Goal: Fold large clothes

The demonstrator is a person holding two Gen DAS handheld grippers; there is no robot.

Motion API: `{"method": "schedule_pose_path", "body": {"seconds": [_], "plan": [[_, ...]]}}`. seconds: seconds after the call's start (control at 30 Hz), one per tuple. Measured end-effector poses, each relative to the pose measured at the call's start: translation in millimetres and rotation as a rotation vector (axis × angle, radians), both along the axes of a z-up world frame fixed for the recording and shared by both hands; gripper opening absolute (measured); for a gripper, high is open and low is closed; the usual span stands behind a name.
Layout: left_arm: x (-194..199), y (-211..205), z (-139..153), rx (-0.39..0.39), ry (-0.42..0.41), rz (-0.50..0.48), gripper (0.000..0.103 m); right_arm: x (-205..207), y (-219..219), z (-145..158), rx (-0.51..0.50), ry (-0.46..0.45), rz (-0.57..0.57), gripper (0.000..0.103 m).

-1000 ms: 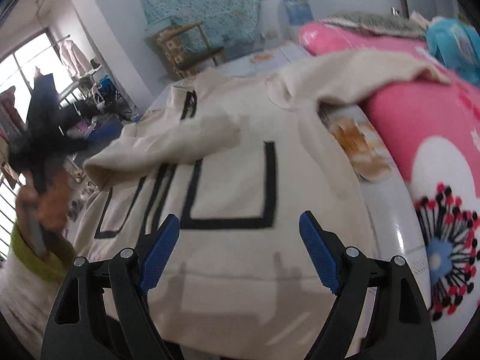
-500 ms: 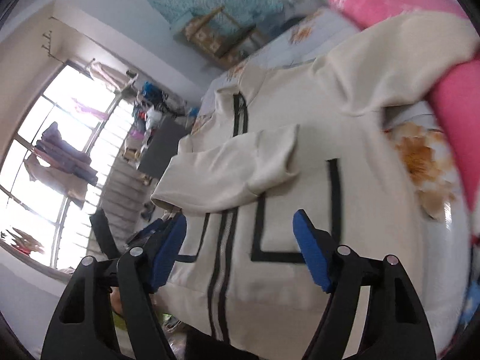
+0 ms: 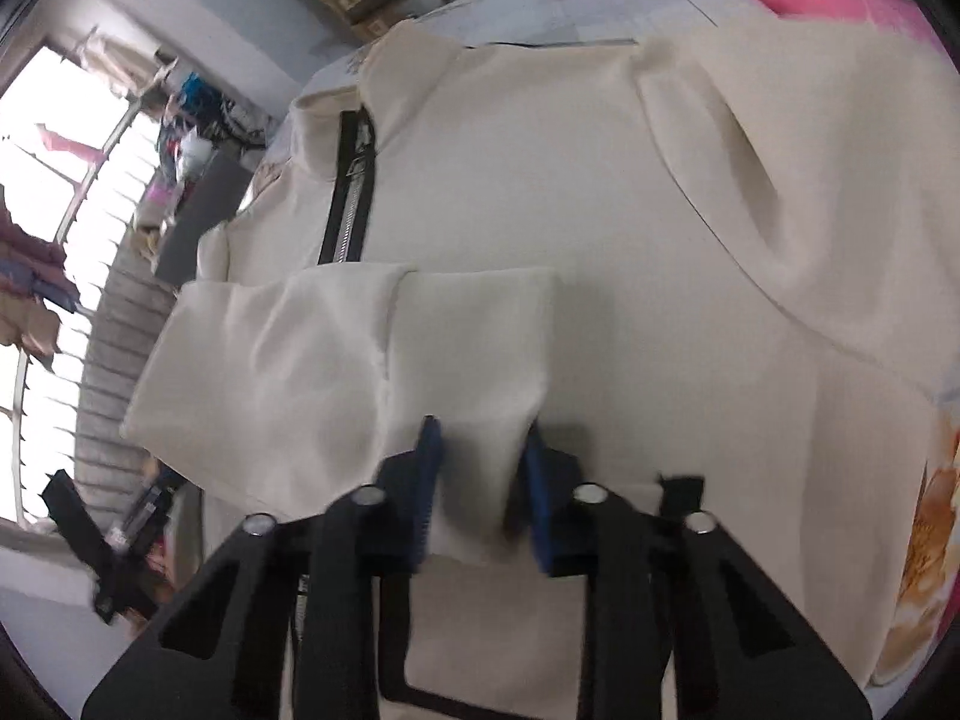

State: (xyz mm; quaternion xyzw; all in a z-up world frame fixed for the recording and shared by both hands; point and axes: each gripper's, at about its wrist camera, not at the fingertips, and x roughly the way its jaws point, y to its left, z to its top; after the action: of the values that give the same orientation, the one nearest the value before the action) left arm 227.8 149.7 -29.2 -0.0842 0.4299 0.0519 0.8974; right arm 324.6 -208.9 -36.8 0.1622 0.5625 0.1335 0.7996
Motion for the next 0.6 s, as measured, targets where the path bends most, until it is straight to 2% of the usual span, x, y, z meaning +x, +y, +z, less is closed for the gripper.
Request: {"method": "schedule_pose_path", "body": {"seconds": [0.03, 0.1, 0.2, 0.27, 0.37, 0.47, 0.6], "plan": [[2, 3, 0, -0.009, -0.002, 0.010, 0.046, 1, 4, 2, -0.013, -0.009, 0.013, 0.008], [5, 9, 0, -0.023, -0.004, 0.036, 0.043, 7, 9, 10, -0.035, -0.040, 0.026, 0.007], [6, 17, -2, -0.050, -0.007, 0.073, 0.036, 13, 1, 50, -0.007, -0.150, 0.004, 0.006], [5, 20, -3, -0.062, -0.011, 0.088, 0.033, 12, -13, 85, 0.030, -0.256, -0.034, 0.006], [4, 20, -3, -0.065, -0.016, 0.092, 0.032, 5, -36, 119, 0.033, -0.373, -0.091, 0.006], [4, 17, -4, -0.053, -0.014, 0.095, 0.031, 5, -46, 109, 0.036, -0.350, -0.105, 0.006], [4, 14, -4, -0.038, -0.010, 0.094, 0.031, 18, -44, 65, 0.010, -0.239, -0.104, 0.006]]}}
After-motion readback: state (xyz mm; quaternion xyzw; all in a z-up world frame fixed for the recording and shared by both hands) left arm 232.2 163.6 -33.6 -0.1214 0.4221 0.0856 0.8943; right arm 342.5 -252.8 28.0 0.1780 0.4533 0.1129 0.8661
